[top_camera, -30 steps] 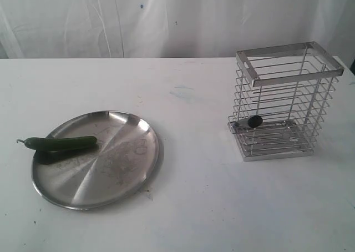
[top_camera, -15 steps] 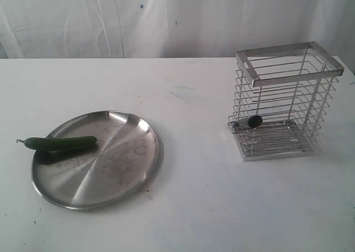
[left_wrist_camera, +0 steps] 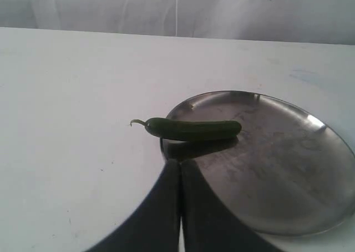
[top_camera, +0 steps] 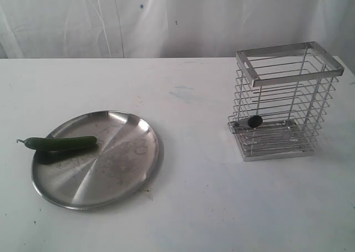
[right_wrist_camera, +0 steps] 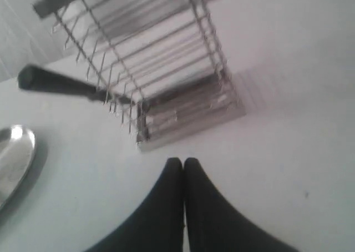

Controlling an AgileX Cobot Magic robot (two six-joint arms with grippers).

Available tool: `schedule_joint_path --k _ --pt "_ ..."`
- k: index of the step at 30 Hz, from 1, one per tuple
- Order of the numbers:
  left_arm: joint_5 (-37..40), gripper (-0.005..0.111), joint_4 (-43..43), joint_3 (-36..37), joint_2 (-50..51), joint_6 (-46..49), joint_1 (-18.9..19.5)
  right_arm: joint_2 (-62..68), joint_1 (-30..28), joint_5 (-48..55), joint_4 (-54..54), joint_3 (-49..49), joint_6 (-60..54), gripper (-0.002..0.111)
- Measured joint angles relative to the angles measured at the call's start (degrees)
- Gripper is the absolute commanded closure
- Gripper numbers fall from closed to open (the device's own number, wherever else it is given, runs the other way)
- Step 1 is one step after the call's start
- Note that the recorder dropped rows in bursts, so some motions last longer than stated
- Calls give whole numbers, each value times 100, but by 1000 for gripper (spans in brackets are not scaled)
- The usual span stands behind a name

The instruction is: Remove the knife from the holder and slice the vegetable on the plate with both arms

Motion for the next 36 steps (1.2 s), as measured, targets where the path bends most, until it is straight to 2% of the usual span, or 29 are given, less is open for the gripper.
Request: schedule_joint_path --k 6,11,13,14,16,19,20,21,23,25,26,31,36 --pt "-4 107 0 0 0 0 0 0 0 -2279 916 38 1201 108" --pt "-13 107 0 0 0 0 0 0 0 -3747 1167 38 1613 108" --pt "-13 107 0 0 0 0 0 0 0 -3969 1156 38 1635 108" --pt "-13 107 0 0 0 0 0 0 0 -3873 1081 1 1635 108" --pt "-13 107 0 0 0 0 0 0 45 -2776 447 -592 1647 108" --pt "-13 107 0 0 0 0 0 957 330 -310 -85 -2442 828 107" --pt "-13 107 0 0 0 0 0 1499 438 483 -71 -3048 311 103" --pt "-13 107 0 0 0 0 0 2080 538 1272 -18 -3615 -152 95" --pt "-13 107 0 0 0 0 0 3203 638 2386 101 -4558 -681 65" --pt "-13 107 0 0 0 0 0 4117 729 2588 352 -4921 -447 37" --pt "-13 107 0 0 0 0 0 4579 802 2576 627 -4958 -145 34" --pt "-13 107 0 0 0 0 0 5719 959 2641 1390 -4990 250 34" --pt "-13 107 0 0 0 0 0 6273 981 2433 1449 -4990 516 34"
